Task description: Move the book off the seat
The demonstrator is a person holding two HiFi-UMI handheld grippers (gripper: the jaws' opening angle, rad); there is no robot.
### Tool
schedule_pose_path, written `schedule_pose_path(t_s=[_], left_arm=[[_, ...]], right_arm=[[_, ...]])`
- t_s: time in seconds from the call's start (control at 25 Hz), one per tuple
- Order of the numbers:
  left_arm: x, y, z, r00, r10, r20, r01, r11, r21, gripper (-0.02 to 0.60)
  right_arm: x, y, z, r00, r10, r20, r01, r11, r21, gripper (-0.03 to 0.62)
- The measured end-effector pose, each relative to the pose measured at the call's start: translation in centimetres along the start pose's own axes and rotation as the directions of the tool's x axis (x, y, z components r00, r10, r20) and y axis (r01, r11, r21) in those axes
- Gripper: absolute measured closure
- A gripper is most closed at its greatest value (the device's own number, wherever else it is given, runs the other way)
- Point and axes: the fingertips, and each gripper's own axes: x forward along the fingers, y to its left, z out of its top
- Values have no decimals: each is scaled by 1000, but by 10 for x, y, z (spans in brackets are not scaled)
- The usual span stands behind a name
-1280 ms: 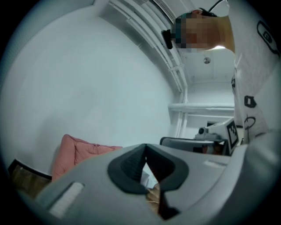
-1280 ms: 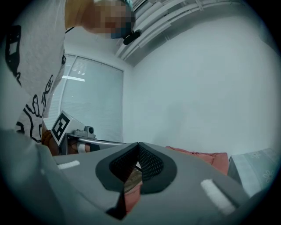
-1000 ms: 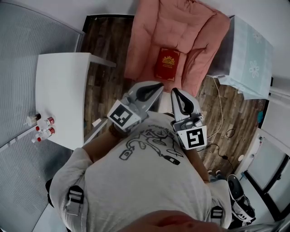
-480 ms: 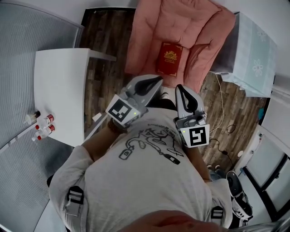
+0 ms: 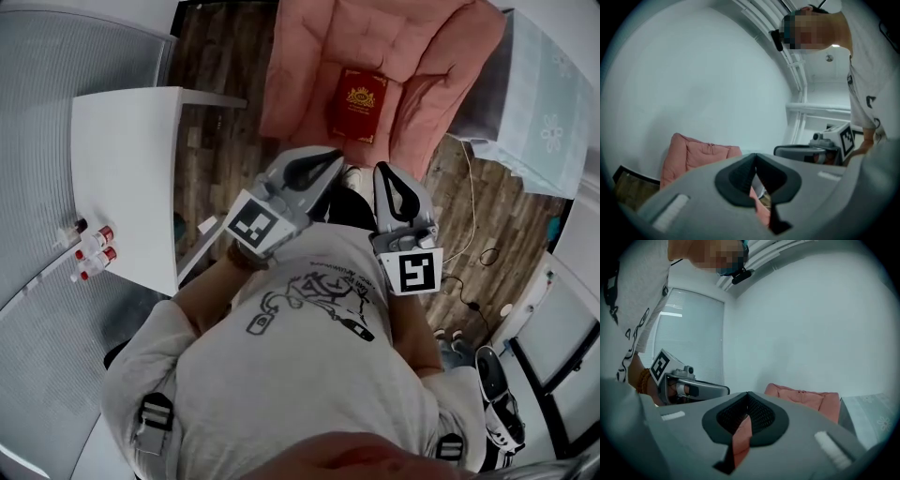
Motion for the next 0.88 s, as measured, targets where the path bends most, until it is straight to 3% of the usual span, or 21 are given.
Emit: schedule_pose_path(t_s=[0.36,0.68,0.88], left_arm=[[41,30,-69,995,31,-91,-33,999,-13,536],[70,66,-156,984,57,-168,-66,997,-47,486],[78,91,-218,974,66,-218,-84,994,-76,437]], right_arm=[[17,-39,-76,994,26,-103,-22,999,42,586],[40,-73,-171,981,60,-185,-47,996,77,514],[48,-92,-236,967,40,-251,-15,995,103,482]])
